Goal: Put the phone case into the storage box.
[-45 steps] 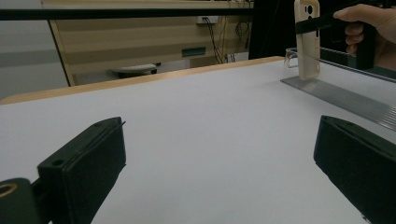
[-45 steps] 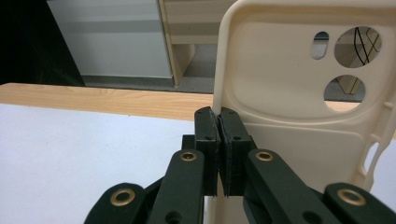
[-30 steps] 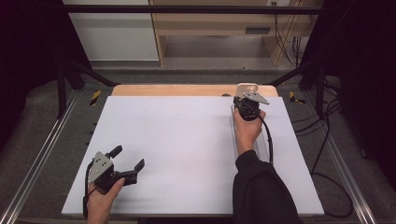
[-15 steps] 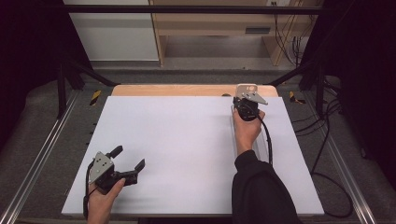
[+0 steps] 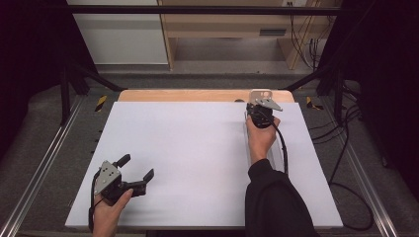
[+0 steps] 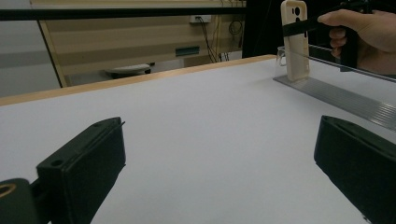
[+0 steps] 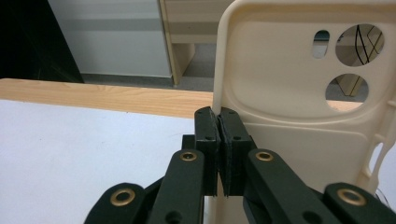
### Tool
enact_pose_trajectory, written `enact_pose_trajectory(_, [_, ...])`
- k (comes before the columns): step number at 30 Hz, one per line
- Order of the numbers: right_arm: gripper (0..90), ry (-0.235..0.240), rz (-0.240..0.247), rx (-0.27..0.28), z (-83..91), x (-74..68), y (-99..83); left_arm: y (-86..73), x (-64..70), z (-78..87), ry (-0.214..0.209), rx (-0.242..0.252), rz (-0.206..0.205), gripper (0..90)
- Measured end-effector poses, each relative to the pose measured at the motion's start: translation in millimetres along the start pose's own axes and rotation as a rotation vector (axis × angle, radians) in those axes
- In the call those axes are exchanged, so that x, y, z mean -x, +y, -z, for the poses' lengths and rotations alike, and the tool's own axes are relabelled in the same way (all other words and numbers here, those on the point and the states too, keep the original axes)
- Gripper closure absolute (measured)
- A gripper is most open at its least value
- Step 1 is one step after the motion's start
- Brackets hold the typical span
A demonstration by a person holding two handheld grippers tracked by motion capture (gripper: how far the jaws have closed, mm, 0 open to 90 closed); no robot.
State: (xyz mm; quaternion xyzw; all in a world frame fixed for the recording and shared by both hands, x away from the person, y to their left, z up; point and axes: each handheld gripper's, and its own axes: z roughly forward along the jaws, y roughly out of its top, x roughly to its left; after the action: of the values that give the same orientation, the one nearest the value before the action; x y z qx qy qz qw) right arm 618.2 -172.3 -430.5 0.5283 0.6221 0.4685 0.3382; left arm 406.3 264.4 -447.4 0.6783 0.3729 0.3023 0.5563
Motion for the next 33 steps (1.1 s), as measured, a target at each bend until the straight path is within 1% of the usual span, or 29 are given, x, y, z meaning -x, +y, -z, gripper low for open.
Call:
enact_pose_trajectory(21, [87.4,-0.002,0.004,-0.006,-2.7,-1.8,-2.2,0.3,0.3,0.1,-0.003,0.001,-0.002,1.7])
enact_pose_trajectory(33, [87.4,0.006,0.006,-0.013,-3.4,-1.3,-2.4,0.6,1.0,0.0,-0.008,0.0,-0.003,1.7])
